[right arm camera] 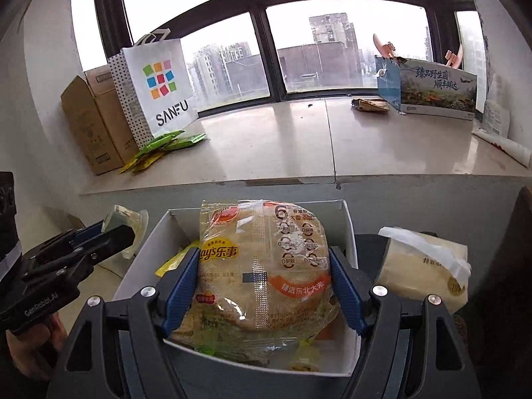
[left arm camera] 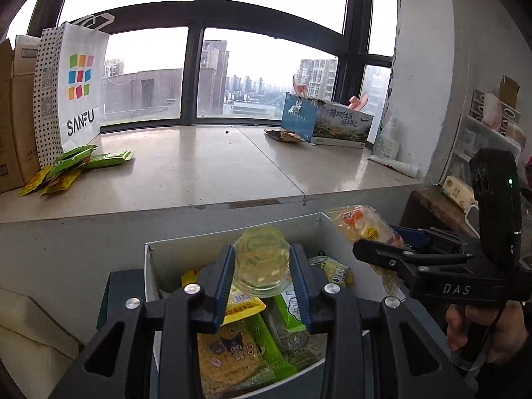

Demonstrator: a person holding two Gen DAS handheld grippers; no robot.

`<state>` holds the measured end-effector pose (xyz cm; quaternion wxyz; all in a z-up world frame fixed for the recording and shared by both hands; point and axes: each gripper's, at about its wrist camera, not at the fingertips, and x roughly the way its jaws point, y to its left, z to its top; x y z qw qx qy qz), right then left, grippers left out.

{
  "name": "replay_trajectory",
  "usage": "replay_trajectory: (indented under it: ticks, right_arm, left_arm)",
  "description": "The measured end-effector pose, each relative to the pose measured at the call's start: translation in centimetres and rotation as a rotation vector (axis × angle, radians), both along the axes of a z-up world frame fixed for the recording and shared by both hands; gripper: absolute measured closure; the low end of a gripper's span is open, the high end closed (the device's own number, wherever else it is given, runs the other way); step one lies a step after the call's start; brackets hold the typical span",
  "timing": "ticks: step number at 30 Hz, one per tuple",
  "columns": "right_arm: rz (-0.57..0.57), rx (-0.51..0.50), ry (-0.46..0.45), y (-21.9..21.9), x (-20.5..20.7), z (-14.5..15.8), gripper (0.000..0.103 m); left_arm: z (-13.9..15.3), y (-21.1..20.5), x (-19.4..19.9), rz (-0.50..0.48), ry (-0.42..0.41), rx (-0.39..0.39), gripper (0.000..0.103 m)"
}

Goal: Organize snacks

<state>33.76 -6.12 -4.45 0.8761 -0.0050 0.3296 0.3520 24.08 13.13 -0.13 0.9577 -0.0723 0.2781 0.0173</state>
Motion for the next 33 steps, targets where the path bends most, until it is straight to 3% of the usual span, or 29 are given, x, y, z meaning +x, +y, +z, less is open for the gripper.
replay_trajectory:
  ticks: [2,4,5,6,11,14,17,20,25,27,30,33]
  right_arm:
    - [0.004,0.011,0.030,0.4,1.3,-0.4,0.024]
    - [0.005,-0.018,0.078,1.0,2.2,-1.1,0.019]
    - [-0.003,-0.038,0.092,1.3,2.6,-1.6,0.008]
    - [-0.012,-0.051,0.093,1.4,2.8,-1.9,0.000]
    - [0.000,-0.085,0.046,1.1,1.9,-2.3,0.000]
    - [0.003,-0.111,0.001,1.2,0.8,-2.1,0.000]
    - [-0.011,-0.130,-0.102,1.0,-1.2,-1.0,0.000]
    - [-0.008,-0.128,-0.180,0.3,-3.3,0.3,0.000]
    - [0.027,-0.064,-0.206,-1.1,-6.6,2.4,0.000]
    - [0.004,-0.060,-0.221,-2.0,-8.0,3.1,0.000]
    - [-0.065,-0.050,-0.260,-3.9,-10.2,3.9,0.000]
    - [-0.058,-0.030,-0.242,-5.7,-12.2,4.3,0.000]
  left_arm:
    - [-0.2,0.5,0.8,0.006,-0.005,-0.002,0.060]
    - [-0.5,1.2,1.4,0.034,0.025,0.003,0.028]
    - [-0.7,1.5,1.4,0.064,0.036,0.008,0.000]
    - [-0.9,2.0,1.1,0.085,0.026,0.009,0.000]
    - [-1.6,2.9,0.3,0.116,0.061,-0.015,0.000]
    - [-1.6,2.3,-0.6,0.080,0.047,-0.042,0.000]
    - [-0.8,0.5,-2.5,0.118,0.024,0.048,0.000]
    - [0.3,-1.4,-5.6,0.126,-0.057,0.121,0.000]
    - [1.9,-3.2,-9.8,0.192,-0.079,0.195,0.000]
    - [2.6,-3.3,-11.0,0.189,-0.057,0.175,0.000]
    - [3.6,-3.2,-13.1,0.155,-0.041,0.077,0.000]
    - [4.3,-4.1,-15.3,0.141,-0.034,0.041,0.000]
